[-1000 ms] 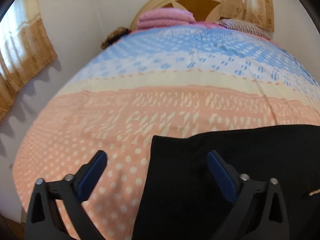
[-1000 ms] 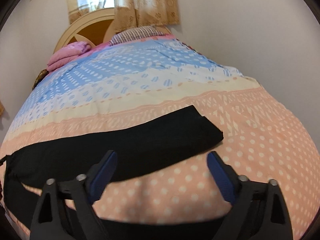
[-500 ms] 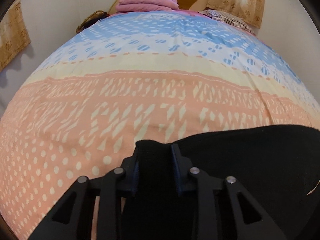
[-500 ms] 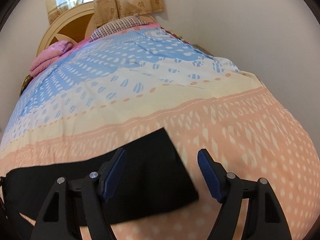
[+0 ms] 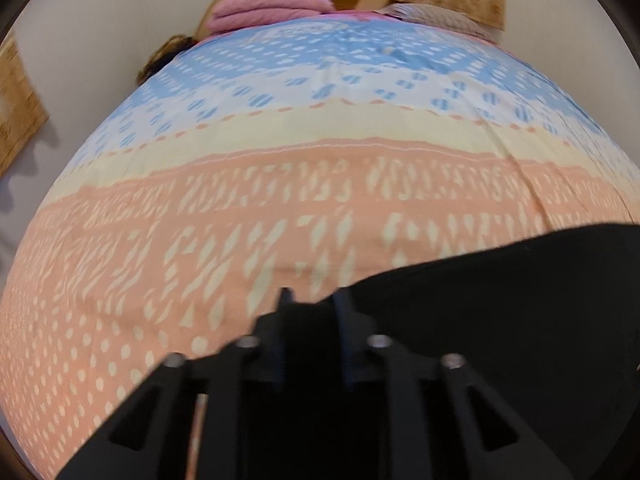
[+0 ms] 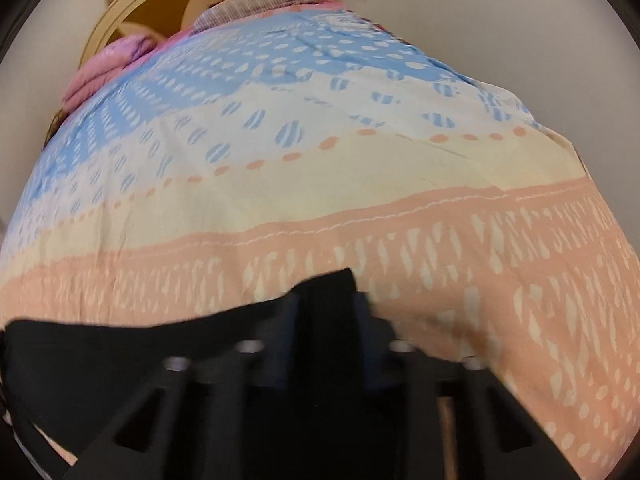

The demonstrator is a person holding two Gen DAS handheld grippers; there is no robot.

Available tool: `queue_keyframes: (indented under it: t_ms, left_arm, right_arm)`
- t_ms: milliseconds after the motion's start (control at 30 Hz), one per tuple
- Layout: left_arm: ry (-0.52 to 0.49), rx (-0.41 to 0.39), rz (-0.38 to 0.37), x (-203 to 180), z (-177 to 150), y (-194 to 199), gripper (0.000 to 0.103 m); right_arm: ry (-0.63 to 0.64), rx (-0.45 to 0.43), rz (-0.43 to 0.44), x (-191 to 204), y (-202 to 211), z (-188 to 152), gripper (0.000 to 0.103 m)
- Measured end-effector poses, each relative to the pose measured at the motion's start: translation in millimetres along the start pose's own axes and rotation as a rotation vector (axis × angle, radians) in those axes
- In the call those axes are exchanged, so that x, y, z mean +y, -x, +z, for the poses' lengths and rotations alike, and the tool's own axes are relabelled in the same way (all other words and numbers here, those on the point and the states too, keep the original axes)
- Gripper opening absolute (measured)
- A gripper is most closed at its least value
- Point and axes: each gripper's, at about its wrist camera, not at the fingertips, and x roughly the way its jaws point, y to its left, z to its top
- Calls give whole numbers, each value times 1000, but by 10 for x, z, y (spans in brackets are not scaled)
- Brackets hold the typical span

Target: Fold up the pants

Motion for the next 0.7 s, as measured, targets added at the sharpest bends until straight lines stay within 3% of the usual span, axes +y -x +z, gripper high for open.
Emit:
queue_keyframes:
  t_ms: [33, 233, 500, 700]
  left_arm:
    - [-13, 0, 12, -24, 4, 6, 17]
    - [22, -30, -33, 80, 41, 126, 14]
    - [58, -129, -89, 193, 40, 415, 14]
    - [121, -206, -140, 298, -71, 630, 14]
  right_arm:
    - [2, -6, 17, 7, 21, -10, 15]
    - [11, -86, 2, 78, 210, -25, 12]
    - [37, -286, 44, 158, 867, -97, 11]
    - [48, -430, 107, 118, 1399, -333, 10]
